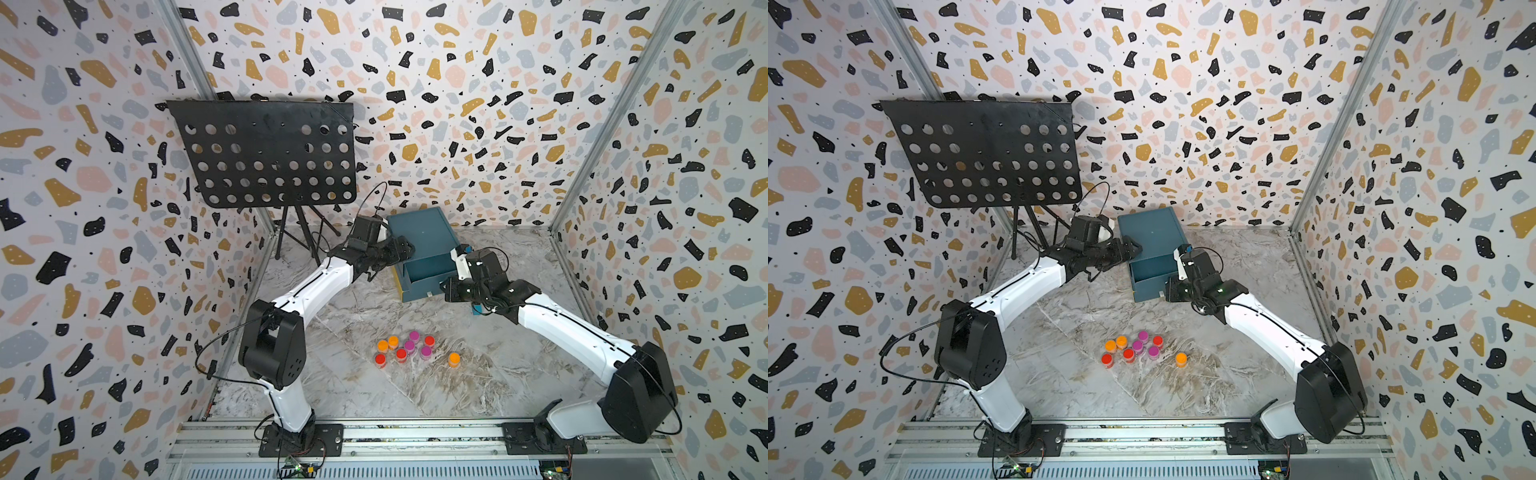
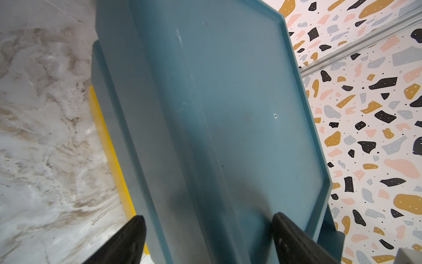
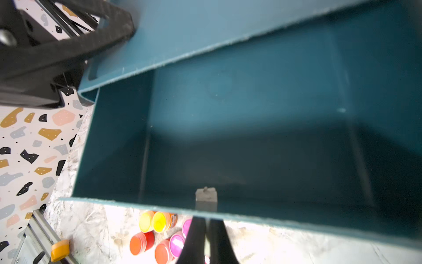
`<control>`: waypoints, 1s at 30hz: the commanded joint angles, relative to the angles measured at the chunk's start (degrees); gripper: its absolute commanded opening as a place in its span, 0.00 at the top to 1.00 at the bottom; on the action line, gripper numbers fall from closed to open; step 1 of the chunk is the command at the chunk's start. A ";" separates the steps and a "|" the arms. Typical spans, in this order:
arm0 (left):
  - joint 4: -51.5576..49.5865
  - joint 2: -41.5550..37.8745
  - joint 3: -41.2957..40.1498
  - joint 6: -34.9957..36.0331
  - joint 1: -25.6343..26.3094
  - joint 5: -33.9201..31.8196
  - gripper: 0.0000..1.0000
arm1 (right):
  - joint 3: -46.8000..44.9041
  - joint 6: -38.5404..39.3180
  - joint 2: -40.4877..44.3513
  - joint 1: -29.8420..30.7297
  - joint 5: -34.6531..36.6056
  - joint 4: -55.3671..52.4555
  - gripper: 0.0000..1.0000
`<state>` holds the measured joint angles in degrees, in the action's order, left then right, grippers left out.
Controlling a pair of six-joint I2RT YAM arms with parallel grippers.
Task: Put the paint cans in the drawer according to color
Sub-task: Open the drawer in the storage box.
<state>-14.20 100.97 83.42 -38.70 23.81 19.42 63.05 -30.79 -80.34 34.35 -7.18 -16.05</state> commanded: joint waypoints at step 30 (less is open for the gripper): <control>-10.26 -28.53 -19.79 12.18 0.22 -7.51 0.00 | -17.88 4.17 26.37 0.57 2.28 -16.06 0.33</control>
<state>-25.54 74.50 65.52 -27.57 23.81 12.29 46.30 -26.81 -54.94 34.48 -5.30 -30.15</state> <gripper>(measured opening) 0.996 0.669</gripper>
